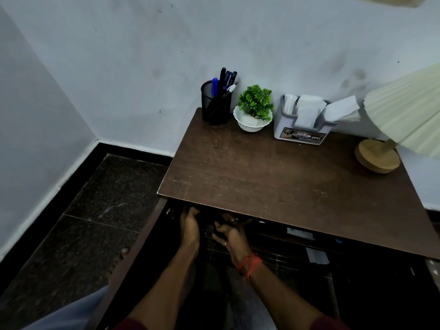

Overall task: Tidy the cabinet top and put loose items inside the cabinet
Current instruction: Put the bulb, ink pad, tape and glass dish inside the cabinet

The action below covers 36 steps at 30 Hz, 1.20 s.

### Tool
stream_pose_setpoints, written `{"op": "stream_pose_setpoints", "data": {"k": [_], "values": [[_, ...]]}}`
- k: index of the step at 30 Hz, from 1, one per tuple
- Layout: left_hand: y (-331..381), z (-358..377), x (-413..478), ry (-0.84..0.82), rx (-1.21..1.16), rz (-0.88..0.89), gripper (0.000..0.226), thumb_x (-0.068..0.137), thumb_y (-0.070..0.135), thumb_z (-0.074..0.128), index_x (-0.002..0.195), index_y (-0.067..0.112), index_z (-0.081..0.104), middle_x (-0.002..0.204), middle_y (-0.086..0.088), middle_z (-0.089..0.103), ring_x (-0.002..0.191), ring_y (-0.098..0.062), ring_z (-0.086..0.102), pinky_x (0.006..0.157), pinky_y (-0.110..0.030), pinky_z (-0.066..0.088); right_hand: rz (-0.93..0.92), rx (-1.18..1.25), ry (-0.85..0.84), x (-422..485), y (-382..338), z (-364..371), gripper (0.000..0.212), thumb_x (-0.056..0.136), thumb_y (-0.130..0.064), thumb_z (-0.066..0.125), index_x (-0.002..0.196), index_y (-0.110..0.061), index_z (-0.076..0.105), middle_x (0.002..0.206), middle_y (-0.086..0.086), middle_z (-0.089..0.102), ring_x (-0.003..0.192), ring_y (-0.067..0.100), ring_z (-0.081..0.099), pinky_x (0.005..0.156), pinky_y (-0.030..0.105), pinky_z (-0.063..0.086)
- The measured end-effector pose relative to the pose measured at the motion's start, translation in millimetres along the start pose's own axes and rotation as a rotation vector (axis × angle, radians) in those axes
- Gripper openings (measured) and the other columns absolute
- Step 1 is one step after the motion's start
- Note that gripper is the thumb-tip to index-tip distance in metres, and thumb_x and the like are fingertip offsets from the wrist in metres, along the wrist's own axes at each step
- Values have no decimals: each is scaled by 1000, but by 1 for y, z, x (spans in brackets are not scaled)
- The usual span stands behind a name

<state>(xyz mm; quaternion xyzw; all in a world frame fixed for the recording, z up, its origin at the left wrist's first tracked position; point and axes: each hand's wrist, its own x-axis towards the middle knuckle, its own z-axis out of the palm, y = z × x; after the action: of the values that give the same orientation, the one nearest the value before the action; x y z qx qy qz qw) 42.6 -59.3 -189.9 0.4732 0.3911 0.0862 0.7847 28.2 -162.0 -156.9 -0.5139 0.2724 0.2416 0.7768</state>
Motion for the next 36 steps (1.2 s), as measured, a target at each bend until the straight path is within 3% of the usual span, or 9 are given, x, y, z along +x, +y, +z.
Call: {"op": "stream_pose_setpoints", "data": {"k": [6,12,15,18,21,25,27,31,36], "values": [[-2,-2,-35,-37,-61,-6,28,87,1,41,104,0,63,96,-17,65,95,-31,58,79,-35,48,-58,-119,-39,-28,1,-16,57,90,12,38,139,-16,45,134,2,50,128,27,49,74,27,46],[-7,0,-80,-124,-42,28,50,87,-6,40,134,5,53,128,-18,61,118,-34,56,101,-45,42,-112,-236,-87,-74,1,-46,57,88,14,37,131,-21,48,118,-10,55,105,10,54,77,23,45],[-10,-2,-110,-148,40,53,51,90,-7,38,138,7,49,132,-18,58,119,-33,56,102,-43,42,-128,-301,-70,-95,6,-73,57,87,14,39,126,-26,52,125,-5,54,105,8,54,72,20,46],[-14,-8,-141,-184,131,78,48,95,-3,35,140,9,46,132,-11,57,101,-22,61,85,-25,52,-145,-309,-19,-114,9,-104,59,86,14,41,126,-28,54,131,-3,52,112,15,53,70,22,44],[-16,-11,-169,-201,177,80,47,97,-6,32,141,4,43,135,-10,51,91,-12,56,68,-11,50,-170,-301,7,-134,5,-132,57,88,12,43,130,-25,52,133,-3,50,115,16,51,72,25,45],[-21,-14,-201,-260,248,61,52,92,-9,40,141,6,42,146,-9,45,123,-18,48,97,-26,38,-224,-311,48,-152,-2,-166,54,90,10,43,125,-29,53,132,-5,49,117,16,50,74,24,45],[-20,-15,-217,-284,282,58,54,90,-8,43,142,6,42,148,-9,43,135,-21,40,102,-27,33,-261,-327,72,-161,-5,-182,52,90,8,45,127,-27,53,134,-3,50,117,16,50,76,24,46],[-16,-14,-241,-338,341,59,57,90,-6,45,145,8,39,151,-8,39,139,-21,37,109,-30,31,-322,-336,122,-181,-19,-208,49,93,7,45,133,-21,51,134,-1,50,124,20,49,92,32,44],[-1,-17,-253,-374,376,90,53,92,-4,43,144,6,38,150,-8,40,131,-18,43,102,-27,34,-461,-426,207,-200,-44,-236,48,91,1,52,130,-25,55,134,-2,52,128,18,47,107,40,41]]}}
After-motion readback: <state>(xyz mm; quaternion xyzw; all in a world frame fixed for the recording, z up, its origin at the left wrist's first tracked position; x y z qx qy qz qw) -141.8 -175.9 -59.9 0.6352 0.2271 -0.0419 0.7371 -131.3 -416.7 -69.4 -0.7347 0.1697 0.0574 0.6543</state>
